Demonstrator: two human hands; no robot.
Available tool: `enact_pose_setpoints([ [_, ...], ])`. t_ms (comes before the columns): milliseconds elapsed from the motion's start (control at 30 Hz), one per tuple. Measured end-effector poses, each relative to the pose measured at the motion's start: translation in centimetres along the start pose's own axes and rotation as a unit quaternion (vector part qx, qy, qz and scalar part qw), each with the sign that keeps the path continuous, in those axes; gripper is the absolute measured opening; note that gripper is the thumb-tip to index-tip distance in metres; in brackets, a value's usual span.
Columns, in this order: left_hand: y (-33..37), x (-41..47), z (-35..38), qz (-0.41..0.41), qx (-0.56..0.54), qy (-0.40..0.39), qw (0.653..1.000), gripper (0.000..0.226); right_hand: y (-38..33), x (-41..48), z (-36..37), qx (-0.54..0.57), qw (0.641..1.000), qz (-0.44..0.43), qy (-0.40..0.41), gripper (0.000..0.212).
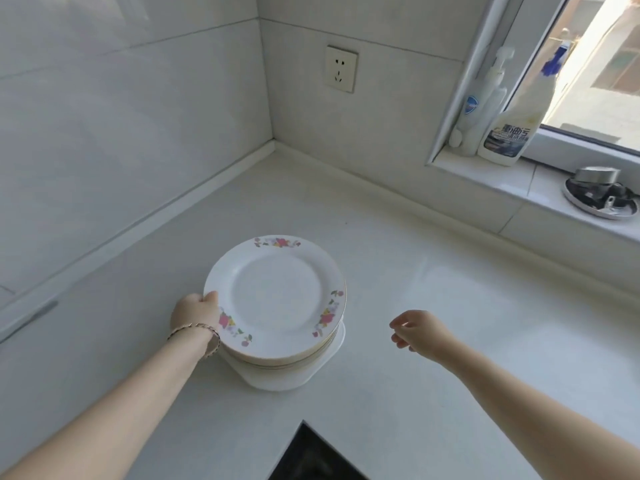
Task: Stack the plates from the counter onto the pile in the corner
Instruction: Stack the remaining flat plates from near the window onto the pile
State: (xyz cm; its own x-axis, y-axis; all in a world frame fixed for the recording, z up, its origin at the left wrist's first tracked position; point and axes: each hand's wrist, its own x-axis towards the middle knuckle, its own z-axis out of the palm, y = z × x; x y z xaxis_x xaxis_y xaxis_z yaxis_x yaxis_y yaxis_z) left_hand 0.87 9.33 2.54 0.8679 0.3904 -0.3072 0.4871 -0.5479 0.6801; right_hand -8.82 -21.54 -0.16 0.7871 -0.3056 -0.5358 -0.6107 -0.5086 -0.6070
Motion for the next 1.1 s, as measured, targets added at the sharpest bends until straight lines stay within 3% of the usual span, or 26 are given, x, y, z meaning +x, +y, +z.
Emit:
enact_pose_setpoints([
  [167,-0.3,0.7,-1.1,0.094,0.211,-0.033,0.973,0.047,-0.6,0.3,0.6,-0.015,1.000,-0.001,-0.008,0.015],
  [367,-0.9,0.7,-1.1,0.126,0.281,0.000,0.951,0.042,-0.4,0.5,0.8,-0.037,0.999,0.007,-0.011,0.019],
  [433,-0.9,0.5,-0.5,0.117,0.242,-0.011,0.963,0.042,-0.3,0.4,1.0,-0.039,0.999,0.010,-0.013,0.019],
  [500,-1.1,0.2,0.7,0.073,0.102,-0.046,0.991,0.050,-0.2,0.4,1.2,-0.041,0.999,0.012,-0.014,0.019],
  [600,-1.7,-0.1,2.0,0.031,-0.042,-0.049,0.997,0.067,0.1,0.2,1.4,-0.046,0.999,0.014,-0.019,0.020],
  [700,-1.8,0.0,2.1,0.032,-0.050,-0.046,0.997,0.068,0.6,0.0,1.4,-0.041,0.999,0.015,-0.019,0.020],
  [767,-1.6,0.0,2.1,0.055,0.036,-0.043,0.997,0.071,1.0,0.0,1.4,-0.014,1.000,0.016,-0.016,0.018],
  [833,-1.0,-1.0,2.1,0.118,0.199,-0.012,0.973,0.075,1.5,-0.1,1.3,0.009,1.000,0.020,-0.014,0.016],
  [900,-0.3,-2.2,2.8,0.249,0.268,0.037,0.930,0.064,2.4,-0.2,1.1,0.018,0.999,0.030,-0.010,0.018],
  [1000,2.0,-4.9,5.4,0.495,0.219,0.076,0.838,0.028,4.6,-0.6,0.5,0.021,0.998,0.056,0.008,0.016],
  [1100,6.0,-9.8,8.6,0.614,0.149,-0.027,0.774,0.023,7.5,-1.7,-1.1,0.042,0.996,0.080,0.027,0.012],
])
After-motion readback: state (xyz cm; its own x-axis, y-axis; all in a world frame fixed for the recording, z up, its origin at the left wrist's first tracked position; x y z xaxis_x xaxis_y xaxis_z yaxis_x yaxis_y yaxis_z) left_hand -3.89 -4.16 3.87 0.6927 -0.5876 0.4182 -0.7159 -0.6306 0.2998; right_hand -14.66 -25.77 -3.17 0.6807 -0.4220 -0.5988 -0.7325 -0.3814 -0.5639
